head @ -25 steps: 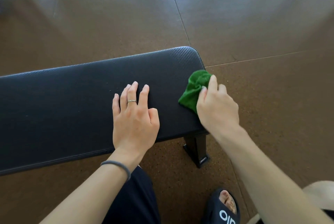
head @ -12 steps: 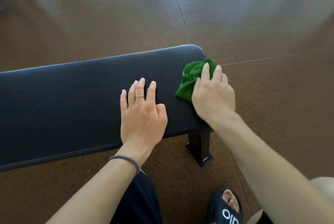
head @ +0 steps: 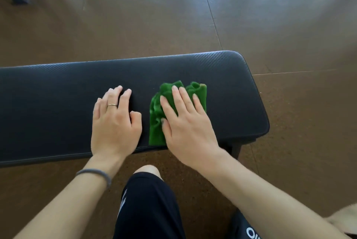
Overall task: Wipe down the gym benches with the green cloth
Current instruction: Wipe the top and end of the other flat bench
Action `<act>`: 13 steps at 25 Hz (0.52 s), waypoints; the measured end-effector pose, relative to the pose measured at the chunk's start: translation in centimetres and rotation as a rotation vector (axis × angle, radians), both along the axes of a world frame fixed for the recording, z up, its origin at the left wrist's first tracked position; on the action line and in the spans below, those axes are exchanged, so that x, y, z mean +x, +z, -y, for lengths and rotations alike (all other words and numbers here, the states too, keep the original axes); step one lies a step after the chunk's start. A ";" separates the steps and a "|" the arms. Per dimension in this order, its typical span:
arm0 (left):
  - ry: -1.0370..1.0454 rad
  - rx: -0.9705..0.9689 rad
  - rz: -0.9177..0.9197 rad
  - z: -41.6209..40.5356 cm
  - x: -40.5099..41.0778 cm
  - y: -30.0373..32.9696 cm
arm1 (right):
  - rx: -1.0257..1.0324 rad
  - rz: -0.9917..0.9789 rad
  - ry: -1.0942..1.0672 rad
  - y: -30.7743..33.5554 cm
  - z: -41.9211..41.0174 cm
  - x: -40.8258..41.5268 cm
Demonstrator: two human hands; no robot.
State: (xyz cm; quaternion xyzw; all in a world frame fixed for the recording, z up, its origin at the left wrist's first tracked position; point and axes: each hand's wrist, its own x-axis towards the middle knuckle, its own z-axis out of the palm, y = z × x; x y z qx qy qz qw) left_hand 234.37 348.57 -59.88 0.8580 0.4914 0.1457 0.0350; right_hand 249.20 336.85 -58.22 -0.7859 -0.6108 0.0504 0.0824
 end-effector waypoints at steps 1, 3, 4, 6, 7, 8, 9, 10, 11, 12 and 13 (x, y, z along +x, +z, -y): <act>-0.002 0.006 0.008 0.1 0.1 0.0 | -0.021 0.012 0.039 -0.3 1.2 0.0; -0.003 0.000 0.029 -0.1 0.0 0.1 | 0.011 0.050 0.054 -0.3 -0.6 1.4; -0.002 -0.001 0.036 -0.2 -0.2 0.1 | 0.030 0.066 0.029 -0.4 -2.9 1.9; -0.004 -0.001 0.043 0.0 -0.3 -0.1 | 0.013 0.036 -0.094 0.0 -7.0 1.9; -0.010 -0.004 0.050 0.1 -0.3 0.0 | 0.014 0.018 -0.153 0.0 -7.7 0.9; -0.016 -0.007 0.061 0.2 -0.2 0.0 | 0.031 0.010 -0.175 -0.3 -7.3 -0.4; -0.021 -0.008 0.070 0.1 -0.3 0.1 | 0.053 0.021 -0.147 -0.5 -6.1 -1.8; -0.026 -0.011 0.071 0.0 -0.4 0.1 | 0.071 0.038 -0.104 -0.8 -4.1 -2.8; -0.029 -0.013 0.067 0.0 -0.4 0.0 | 0.090 0.048 -0.067 -0.9 -2.1 -3.1; -0.031 -0.016 0.063 0.0 -0.5 0.0 | 0.099 0.056 -0.055 -0.9 -0.4 -2.6; -0.032 -0.021 0.062 0.0 -0.6 0.0 | 0.106 0.070 -0.079 -0.8 1.1 -1.3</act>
